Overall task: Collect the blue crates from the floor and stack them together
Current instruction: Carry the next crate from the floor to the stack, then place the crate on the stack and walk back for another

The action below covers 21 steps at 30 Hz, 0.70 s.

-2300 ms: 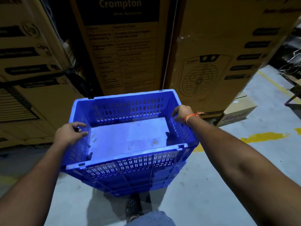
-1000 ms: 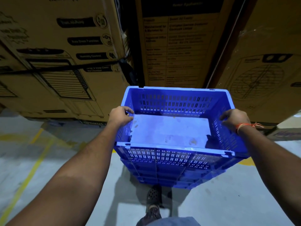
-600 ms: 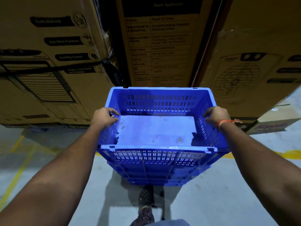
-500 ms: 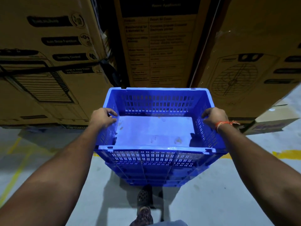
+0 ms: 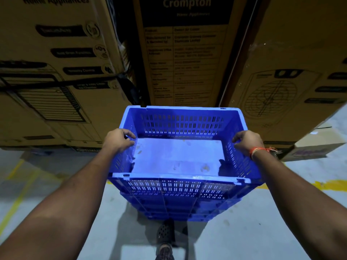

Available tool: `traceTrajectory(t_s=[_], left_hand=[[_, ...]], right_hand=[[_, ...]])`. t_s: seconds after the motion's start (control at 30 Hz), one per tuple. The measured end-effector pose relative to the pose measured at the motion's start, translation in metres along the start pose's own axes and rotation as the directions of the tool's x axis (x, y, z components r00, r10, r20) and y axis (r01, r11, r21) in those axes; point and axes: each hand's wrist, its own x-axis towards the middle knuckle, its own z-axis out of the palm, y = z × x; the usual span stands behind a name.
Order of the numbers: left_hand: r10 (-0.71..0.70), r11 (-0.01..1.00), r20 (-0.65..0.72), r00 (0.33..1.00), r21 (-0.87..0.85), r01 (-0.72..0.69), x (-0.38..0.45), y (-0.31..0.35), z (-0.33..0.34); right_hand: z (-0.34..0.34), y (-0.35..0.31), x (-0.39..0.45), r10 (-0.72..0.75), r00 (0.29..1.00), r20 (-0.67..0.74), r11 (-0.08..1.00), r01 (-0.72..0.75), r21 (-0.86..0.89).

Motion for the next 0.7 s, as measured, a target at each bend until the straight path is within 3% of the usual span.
traceTrajectory(t_s=[0.5, 0.7], left_hand=[[-0.007, 0.999, 0.019, 1.000, -0.034, 0.008, 0.006, 0.000, 0.000], [0.007, 1.000, -0.013, 1.000, -0.011, -0.007, 0.009, -0.002, 0.003]], right_hand=[[-0.001, -0.002, 0.006, 0.015, 1.000, 0.024, 0.999, -0.015, 0.033], [0.001, 0.001, 0.011, -0.013, 1.000, -0.007, 0.999, 0.013, -0.030]])
